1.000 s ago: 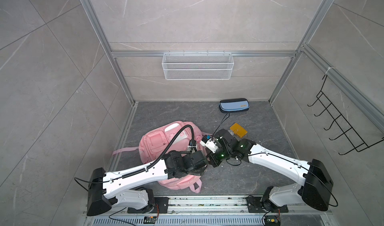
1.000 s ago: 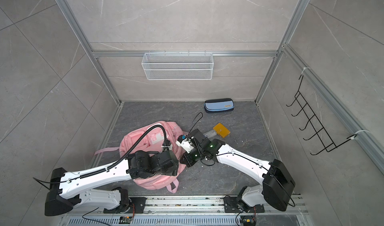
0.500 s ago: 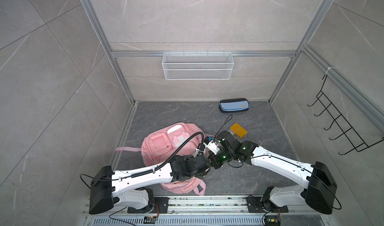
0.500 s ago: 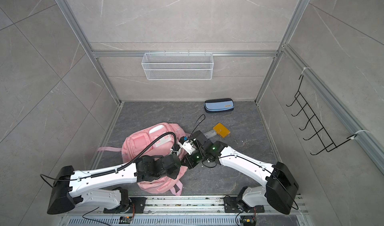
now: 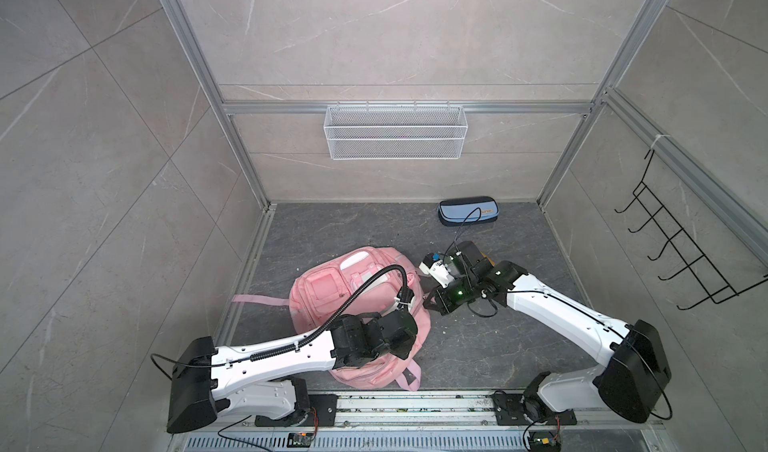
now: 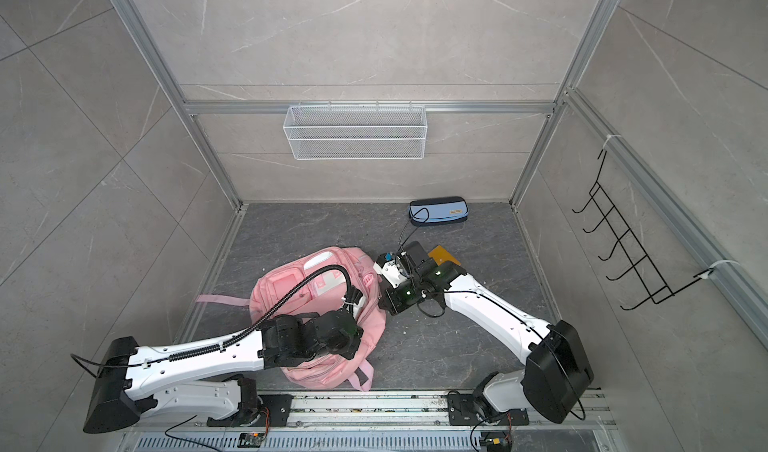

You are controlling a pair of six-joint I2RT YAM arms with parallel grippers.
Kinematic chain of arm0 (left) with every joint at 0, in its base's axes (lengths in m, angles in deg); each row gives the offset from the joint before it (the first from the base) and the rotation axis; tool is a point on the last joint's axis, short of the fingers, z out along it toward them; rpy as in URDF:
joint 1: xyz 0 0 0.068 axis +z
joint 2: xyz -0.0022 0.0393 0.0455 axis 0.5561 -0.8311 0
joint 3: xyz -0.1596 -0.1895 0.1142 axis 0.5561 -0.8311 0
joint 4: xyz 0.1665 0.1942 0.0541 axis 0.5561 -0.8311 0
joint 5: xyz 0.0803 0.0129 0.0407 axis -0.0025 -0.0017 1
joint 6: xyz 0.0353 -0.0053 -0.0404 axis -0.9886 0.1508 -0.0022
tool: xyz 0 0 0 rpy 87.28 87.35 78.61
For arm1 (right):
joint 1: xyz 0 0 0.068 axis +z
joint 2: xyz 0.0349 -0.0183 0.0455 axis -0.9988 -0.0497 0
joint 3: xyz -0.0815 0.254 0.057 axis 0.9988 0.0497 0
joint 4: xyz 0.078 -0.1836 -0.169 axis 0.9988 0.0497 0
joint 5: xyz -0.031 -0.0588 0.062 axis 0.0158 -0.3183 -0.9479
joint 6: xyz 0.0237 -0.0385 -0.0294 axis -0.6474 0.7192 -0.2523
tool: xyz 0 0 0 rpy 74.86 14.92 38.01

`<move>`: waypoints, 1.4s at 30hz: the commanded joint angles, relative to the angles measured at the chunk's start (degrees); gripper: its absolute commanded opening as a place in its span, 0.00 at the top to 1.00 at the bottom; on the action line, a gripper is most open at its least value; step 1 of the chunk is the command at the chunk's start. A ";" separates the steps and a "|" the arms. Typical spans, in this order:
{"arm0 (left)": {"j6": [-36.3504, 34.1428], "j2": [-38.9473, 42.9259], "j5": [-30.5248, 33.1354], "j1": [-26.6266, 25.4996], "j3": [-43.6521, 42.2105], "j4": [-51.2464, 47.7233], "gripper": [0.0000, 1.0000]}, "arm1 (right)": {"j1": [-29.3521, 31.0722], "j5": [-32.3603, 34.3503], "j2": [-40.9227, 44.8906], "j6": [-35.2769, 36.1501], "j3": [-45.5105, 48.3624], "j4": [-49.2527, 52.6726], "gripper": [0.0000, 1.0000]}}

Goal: Pack the student bag

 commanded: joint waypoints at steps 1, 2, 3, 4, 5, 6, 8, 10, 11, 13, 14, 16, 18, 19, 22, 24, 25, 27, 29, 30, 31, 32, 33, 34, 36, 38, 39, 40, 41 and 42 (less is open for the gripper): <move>-2.76 1.60 -3.63 -0.35 -1.84 -9.44 1.00 | -4.33 11.59 -3.74 1.14 -5.13 -1.38 1.00; -2.48 1.82 -4.15 -0.33 -2.21 -9.35 1.00 | -4.86 11.75 -5.42 0.86 -5.74 -2.86 1.00; -2.25 2.07 -4.50 -0.32 -2.64 -8.90 1.00 | -5.24 12.02 -6.92 0.81 -6.45 -4.01 1.00; -2.13 2.35 -4.87 -0.28 -3.00 -8.46 1.00 | -5.65 12.61 -8.84 0.75 -7.37 -5.03 1.00; -1.90 2.62 -5.18 -0.31 -3.42 -7.97 1.00 | -6.06 12.80 -10.94 0.76 -8.44 -5.68 1.00; -1.80 2.76 -5.39 -0.32 -3.62 -7.76 1.00 | -6.54 12.77 -12.87 0.76 -9.55 -6.38 1.00; -1.70 2.76 -5.33 -0.30 -3.67 -7.59 1.00 | -7.04 11.96 -15.92 1.27 -11.91 -6.95 1.00; -1.74 2.75 -5.20 -0.33 -3.39 -7.71 1.00 | -7.10 11.17 -18.12 1.90 -13.66 -7.32 1.00; -1.88 2.77 -5.15 -0.28 -3.12 -7.82 1.00 | -7.13 10.54 -19.00 2.45 -14.25 -7.62 1.00; -1.82 2.79 -5.11 -0.31 -2.75 -8.02 1.00 | -7.14 9.04 -19.99 3.48 -14.41 -8.75 1.00; -1.68 2.76 -4.91 -0.30 -2.61 -8.16 1.00 | -7.16 8.36 -20.26 3.99 -14.18 -9.37 1.00; -1.15 2.75 -4.76 -0.29 -2.19 -8.08 1.00 | -7.19 6.62 -20.29 5.22 -13.40 -10.52 1.00; -0.29 2.75 -4.80 -0.33 -1.67 -7.13 1.00 | -7.21 4.63 -19.66 6.45 -12.51 -11.30 0.95; -0.06 2.67 -4.50 -0.19 -1.35 -6.55 1.00 | -7.22 3.52 -19.27 7.00 -12.48 -11.15 0.90; 1.99 0.57 -1.77 0.23 1.24 -6.11 1.00 | -7.32 1.21 -16.09 7.17 -12.52 -10.46 0.59; 3.30 -2.31 -0.61 1.10 4.07 -5.23 1.00 | -7.60 1.13 -12.06 6.02 -11.69 -9.85 0.37; 3.82 -3.62 -0.37 1.66 5.17 -4.43 1.00 | -8.05 1.49 -10.01 5.02 -10.69 -9.96 0.26; 5.38 -6.63 -0.71 3.44 6.89 -1.51 1.00 | -10.21 3.59 -6.04 2.10 -8.22 -9.58 0.17; 7.80 -9.54 -0.56 5.49 8.28 0.00 1.00 | -13.63 5.28 -3.58 -0.91 -6.18 -8.00 0.14; 9.21 -11.09 0.00 6.33 9.01 0.36 1.00 | -15.77 5.90 -2.68 -2.46 -5.20 -6.95 0.13; 10.57 -12.28 0.40 7.14 9.48 0.48 1.00 | -17.48 7.02 -2.17 -3.63 -4.88 -5.57 0.13; 12.13 -13.48 0.51 8.03 10.01 0.65 1.00 | -19.44 8.08 -1.86 -4.49 -4.97 -3.72 0.12; 13.95 -14.66 0.92 8.74 10.46 0.06 1.00 | -21.18 8.69 -1.77 -5.10 -5.26 -2.02 0.12; 15.86 -15.35 1.42 9.24 10.99 -0.92 1.00 | -22.57 8.87 -1.80 -5.71 -5.61 -0.94 0.12; 19.64 -16.53 2.33 10.16 11.53 -3.61 1.00 | -25.17 8.84 -2.16 -7.28 -6.74 0.69 0.12; 20.49 -17.00 1.62 10.96 11.04 -3.71 1.00 | -26.34 9.01 -3.05 -8.19 -8.07 2.06 0.12; 19.49 -17.35 0.37 11.44 10.79 -2.55 1.00 | -26.58 9.31 -3.60 -8.56 -8.71 2.81 0.12; 17.67 -17.84 -0.44 11.76 10.87 -0.85 1.00 | -26.61 9.78 -4.20 -9.08 -9.29 3.61 0.12; 15.40 -18.44 -1.19 11.93 11.23 1.29 1.00 | -26.65 10.03 -4.64 -9.60 -9.57 4.08 0.12; 13.55 -19.04 -1.89 12.08 11.84 2.93 1.00 | -26.64 10.05 -4.77 -10.20 -9.44 4.08 0.12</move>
